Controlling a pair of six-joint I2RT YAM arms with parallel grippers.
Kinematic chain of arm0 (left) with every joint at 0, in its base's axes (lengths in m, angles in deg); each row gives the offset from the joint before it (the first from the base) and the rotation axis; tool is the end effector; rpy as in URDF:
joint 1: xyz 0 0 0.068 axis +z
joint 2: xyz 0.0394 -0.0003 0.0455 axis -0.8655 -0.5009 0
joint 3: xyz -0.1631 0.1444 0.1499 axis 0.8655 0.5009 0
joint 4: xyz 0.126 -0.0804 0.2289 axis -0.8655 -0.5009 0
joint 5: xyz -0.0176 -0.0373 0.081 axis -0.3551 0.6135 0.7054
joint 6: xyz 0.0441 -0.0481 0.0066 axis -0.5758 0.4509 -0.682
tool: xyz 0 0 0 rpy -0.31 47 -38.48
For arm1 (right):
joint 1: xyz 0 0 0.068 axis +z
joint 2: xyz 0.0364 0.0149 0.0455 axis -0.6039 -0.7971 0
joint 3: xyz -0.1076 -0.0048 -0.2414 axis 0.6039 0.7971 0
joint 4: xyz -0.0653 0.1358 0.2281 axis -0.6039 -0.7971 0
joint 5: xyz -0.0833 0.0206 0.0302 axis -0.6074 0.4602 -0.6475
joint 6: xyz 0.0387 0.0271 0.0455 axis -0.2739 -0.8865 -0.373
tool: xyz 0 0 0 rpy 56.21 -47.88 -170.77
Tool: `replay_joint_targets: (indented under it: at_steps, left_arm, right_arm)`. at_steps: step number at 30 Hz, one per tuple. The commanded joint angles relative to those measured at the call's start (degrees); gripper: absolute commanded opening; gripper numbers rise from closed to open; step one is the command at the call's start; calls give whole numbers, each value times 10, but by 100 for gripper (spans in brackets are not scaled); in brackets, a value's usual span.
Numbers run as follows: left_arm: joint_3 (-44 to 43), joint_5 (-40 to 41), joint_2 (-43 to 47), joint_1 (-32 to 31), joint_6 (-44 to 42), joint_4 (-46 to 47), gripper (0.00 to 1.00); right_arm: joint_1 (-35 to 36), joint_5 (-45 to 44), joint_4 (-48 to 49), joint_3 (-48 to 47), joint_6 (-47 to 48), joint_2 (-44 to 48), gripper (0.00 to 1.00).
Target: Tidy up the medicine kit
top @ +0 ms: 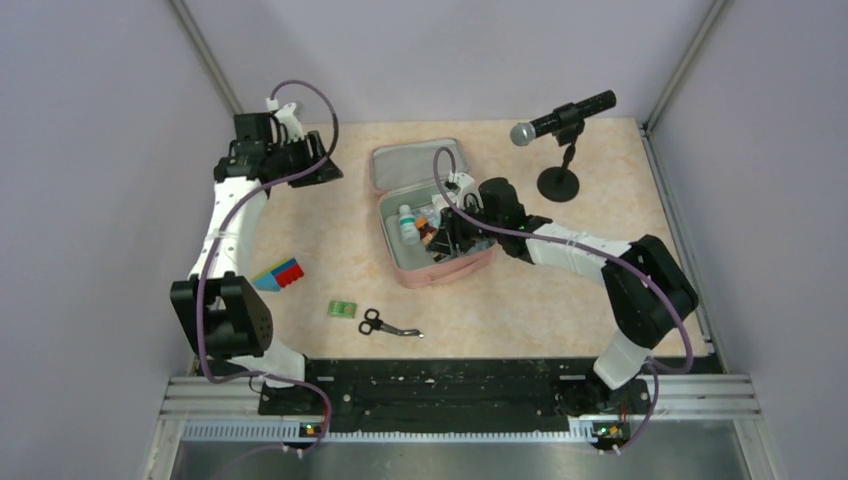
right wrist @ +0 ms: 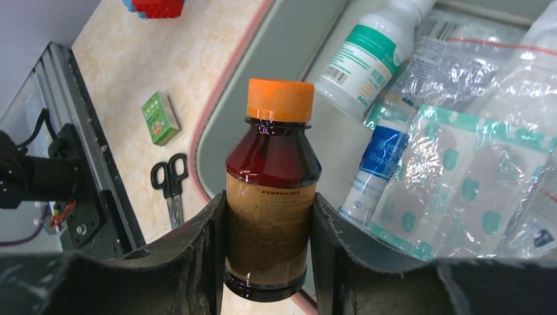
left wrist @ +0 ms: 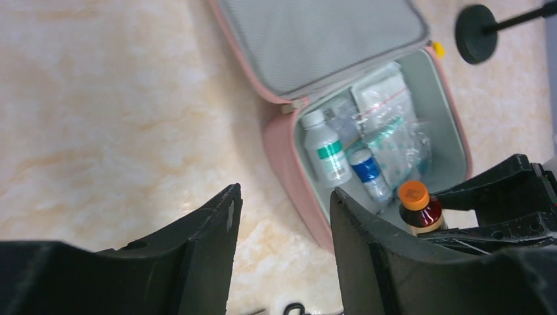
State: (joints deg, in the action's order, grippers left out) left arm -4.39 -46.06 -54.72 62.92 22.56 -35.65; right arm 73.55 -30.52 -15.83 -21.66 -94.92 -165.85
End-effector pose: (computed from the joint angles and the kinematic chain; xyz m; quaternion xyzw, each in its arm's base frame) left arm 0.3744 -0.0065 0.3352 0.0277 0.8842 -0.2530 0.3918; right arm 0.2959 0.2503 0.2026 -0.3025 0.7889 0.4049 0.3494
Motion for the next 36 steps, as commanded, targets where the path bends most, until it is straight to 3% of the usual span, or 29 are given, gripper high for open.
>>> replay_joint_targets:
  at_steps: [1, 13, 22, 29, 36]
  left_arm:
    - [42, 33, 63, 25, 23, 16, 57]
    - [100, 17, 122, 48, 33, 21, 56]
    - [127, 0, 133, 67, 41, 28, 56]
    - [131, 0, 130, 68, 48, 34, 56]
    - [130, 0, 114, 68, 57, 41, 57]
  right_arm:
    - [1, -23, 58, -31, -88, -27, 25]
    - [0, 6, 52, -85, -139, -128, 25]
    - [2, 72, 65, -52, -96, -132, 17]
    - [2, 42, 58, -32, -102, -131, 24]
    - [6, 42, 74, -50, -106, -157, 24]
